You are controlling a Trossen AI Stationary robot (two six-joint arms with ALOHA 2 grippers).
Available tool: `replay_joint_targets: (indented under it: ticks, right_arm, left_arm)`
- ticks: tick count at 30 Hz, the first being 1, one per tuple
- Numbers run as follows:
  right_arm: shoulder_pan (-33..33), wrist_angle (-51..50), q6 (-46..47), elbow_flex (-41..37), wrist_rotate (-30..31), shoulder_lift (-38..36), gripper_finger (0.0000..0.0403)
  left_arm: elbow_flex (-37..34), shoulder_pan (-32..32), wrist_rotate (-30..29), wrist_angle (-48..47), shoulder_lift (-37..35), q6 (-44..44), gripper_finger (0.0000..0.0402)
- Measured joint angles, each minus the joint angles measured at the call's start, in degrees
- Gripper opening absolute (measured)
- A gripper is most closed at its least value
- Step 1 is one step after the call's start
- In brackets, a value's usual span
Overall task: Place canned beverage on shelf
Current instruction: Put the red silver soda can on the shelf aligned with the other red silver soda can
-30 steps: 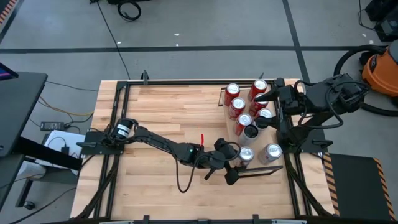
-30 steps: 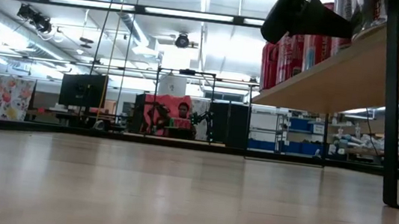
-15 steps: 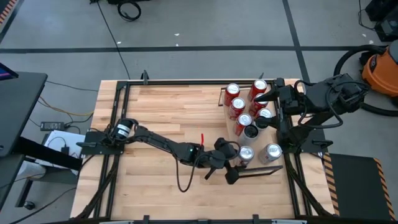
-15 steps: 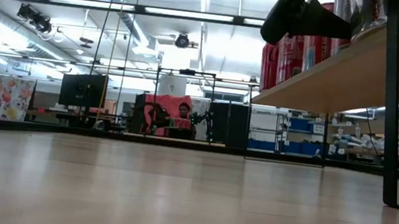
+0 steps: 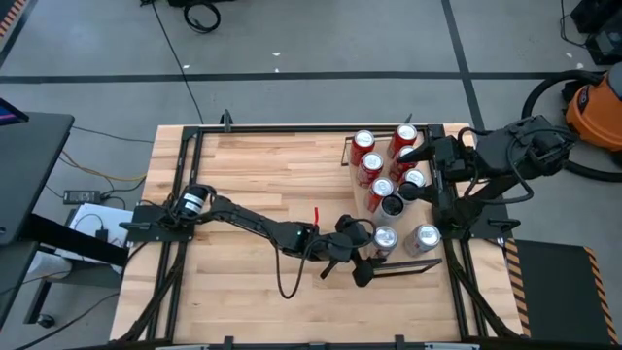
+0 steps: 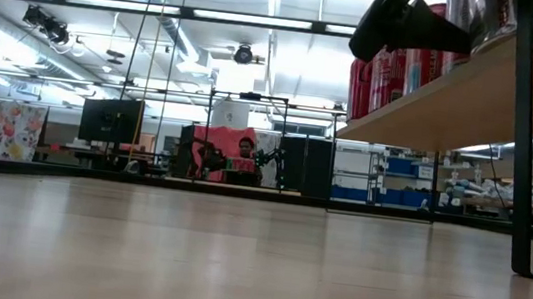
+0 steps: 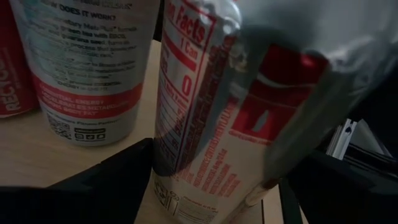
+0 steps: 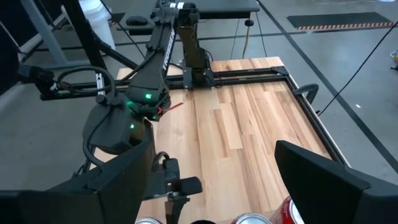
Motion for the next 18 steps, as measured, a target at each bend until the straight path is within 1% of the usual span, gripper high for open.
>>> replay_joint_targets:
  ticks: [5, 9, 12, 16, 18]
  right_arm:
    - [0.02, 0.00, 0.00, 0.00, 0.03, 0.00, 0.0348]
    - [0.00, 0.00, 0.00, 0.00, 0.05, 0.02, 0.0348]
    - [0.01, 0.00, 0.00, 0.00, 0.05, 0.02, 0.0348]
    - [0.01, 0.00, 0.00, 0.00, 0.05, 0.02, 0.0348]
    - [0.00, 0.00, 0.00, 0.00, 0.05, 0.02, 0.0348]
  left_arm:
    - [0.00, 0.35, -0.11, -0.48, -0.01, -1.03, 0.0347]
    - [0.00, 0.36, -0.52, -0.79, -0.01, -0.11, 0.0350]
    - [0.07, 0.36, -0.57, -1.52, -0.01, 0.35, 0.0361]
    - [0.04, 0.36, -0.60, -2.10, -0.01, 0.34, 0.0390]
    - [0.04, 0.36, -1.07, -1.96, -0.01, 0.37, 0.0397]
